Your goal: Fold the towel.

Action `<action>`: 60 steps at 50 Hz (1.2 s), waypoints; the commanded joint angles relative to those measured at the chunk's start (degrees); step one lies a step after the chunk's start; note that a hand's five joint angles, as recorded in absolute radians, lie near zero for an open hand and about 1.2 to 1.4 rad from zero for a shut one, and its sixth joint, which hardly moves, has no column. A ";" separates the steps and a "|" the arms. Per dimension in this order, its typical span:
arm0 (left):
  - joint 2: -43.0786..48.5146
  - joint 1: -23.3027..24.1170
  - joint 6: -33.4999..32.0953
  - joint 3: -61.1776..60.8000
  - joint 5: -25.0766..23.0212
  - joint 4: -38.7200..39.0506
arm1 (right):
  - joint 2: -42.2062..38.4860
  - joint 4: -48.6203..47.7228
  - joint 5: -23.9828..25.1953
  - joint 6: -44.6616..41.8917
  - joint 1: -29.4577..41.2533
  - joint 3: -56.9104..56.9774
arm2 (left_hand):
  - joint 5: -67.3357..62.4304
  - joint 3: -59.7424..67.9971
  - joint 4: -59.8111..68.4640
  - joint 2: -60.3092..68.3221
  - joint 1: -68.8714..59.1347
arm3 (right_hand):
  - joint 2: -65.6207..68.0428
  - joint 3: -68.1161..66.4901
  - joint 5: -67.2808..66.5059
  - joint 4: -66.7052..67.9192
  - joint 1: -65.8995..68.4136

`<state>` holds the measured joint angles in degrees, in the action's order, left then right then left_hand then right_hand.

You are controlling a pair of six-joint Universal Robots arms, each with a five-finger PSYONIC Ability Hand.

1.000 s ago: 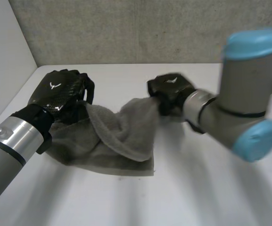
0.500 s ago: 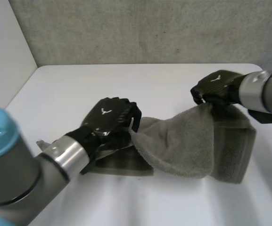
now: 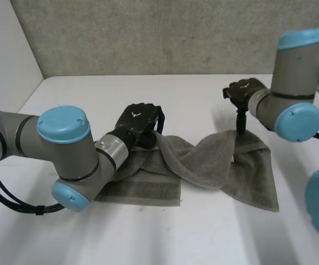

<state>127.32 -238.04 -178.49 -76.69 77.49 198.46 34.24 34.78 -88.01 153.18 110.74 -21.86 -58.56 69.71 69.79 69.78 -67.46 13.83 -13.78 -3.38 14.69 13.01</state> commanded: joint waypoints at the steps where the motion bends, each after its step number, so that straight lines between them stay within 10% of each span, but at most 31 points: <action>1: -1.20 -0.14 0.24 -1.01 0.12 -0.71 | 20.30 -6.19 6.09 3.26 -1.49 -27.65 | -11.44 10.29 10.21 10.22 -12.54 | -3.83 3.78 3.38 -4.69 -3.01; 15: -6.38 -1.99 0.59 -2.76 0.47 -1.23 | 35.02 -33.88 6.19 9.40 3.24 -70.40 | -11.44 10.29 10.21 10.22 -12.54 | -3.83 3.78 3.38 -4.69 -3.01; 44: -11.13 -2.78 2.62 -8.48 0.56 -1.32 | 20.96 -57.11 -8.05 15.22 12.48 -72.00 | -11.44 10.29 10.21 10.22 -12.54 | 7.02 -7.07 -7.47 6.15 7.83; 52: -11.84 -3.48 2.79 -9.62 0.56 -1.32 | 20.52 -58.07 -8.40 14.87 12.31 -70.86 | -11.44 10.29 10.21 10.22 -12.54 | 34.94 -34.99 -35.39 34.08 35.76; 55: -12.36 -3.66 3.06 -9.88 0.56 -1.32 | 23.40 -58.16 -8.58 14.69 11.69 -71.04 | -11.44 10.29 10.21 10.22 -12.54 | 66.07 -66.12 -66.52 65.21 66.89; 60: -13.50 -4.36 2.97 -10.50 0.56 -1.50 | 31.91 -57.20 -7.88 13.38 11.60 -71.13 | -11.44 10.29 10.21 10.22 -12.54 | 66.17 -66.22 -66.62 65.31 66.99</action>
<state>115.07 -241.69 -175.51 -86.56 78.06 197.13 57.11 -23.35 -96.58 167.86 122.63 -92.82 -58.56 69.71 69.79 69.78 -67.46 75.26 -75.18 -66.29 76.27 75.72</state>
